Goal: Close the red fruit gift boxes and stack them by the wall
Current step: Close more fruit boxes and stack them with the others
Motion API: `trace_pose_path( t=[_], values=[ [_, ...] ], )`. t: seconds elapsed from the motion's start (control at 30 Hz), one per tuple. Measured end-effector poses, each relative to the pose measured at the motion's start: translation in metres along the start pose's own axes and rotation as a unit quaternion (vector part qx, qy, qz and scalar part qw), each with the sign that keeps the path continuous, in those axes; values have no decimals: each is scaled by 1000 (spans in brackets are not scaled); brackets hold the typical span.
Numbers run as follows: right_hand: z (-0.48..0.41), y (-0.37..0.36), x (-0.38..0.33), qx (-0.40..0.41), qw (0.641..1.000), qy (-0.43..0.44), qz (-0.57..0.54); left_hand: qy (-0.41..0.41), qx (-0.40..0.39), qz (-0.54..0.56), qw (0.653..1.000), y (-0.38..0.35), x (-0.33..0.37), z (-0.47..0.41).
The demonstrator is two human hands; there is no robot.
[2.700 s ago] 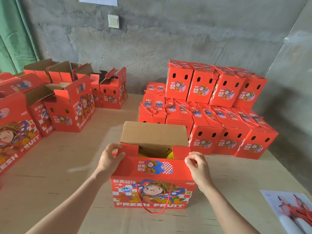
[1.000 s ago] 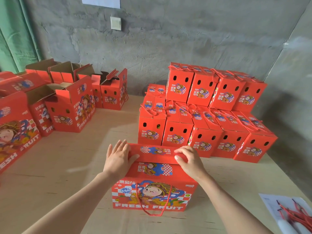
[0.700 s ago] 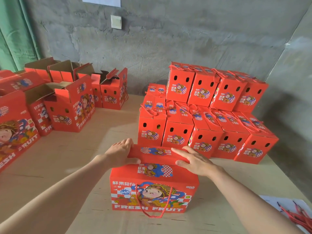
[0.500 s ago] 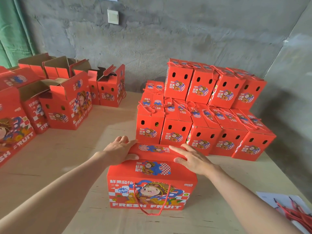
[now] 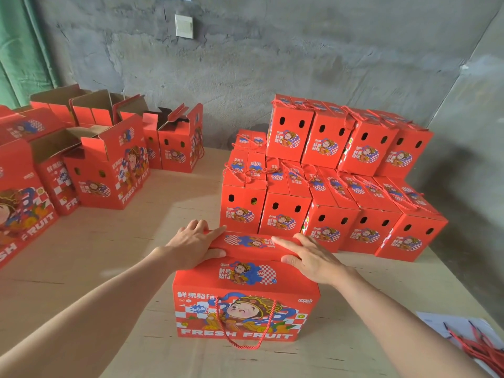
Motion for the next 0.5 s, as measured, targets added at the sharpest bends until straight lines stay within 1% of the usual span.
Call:
trace_pose_path(
  t=[0.13,0.23,0.3,0.4,0.5],
  values=[
    [0,0,0,6,1000,-2,7,5,4,-47,999,4,1,-3],
    [0,0,-2,12,1000,-3,15,12,-39,-82,996,2,8,-18],
    [0,1,-3,11,1000,-4,16,16,-55,-52,997,-1,13,-22],
    [0,1,-3,3,1000,-3,23,13,-32,18,999,-4,16,-22],
    [1,-1,-4,-5,1000,-1,28,9,-5,19,1000,-6,17,-19]
  ],
)
Point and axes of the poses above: each hand's wrist, its own z-axis away from the middle knuckle, its own y-axis out of the back of the hand, x = y × z, the point moved 9 cm from there along -z, towards the middle knuckle
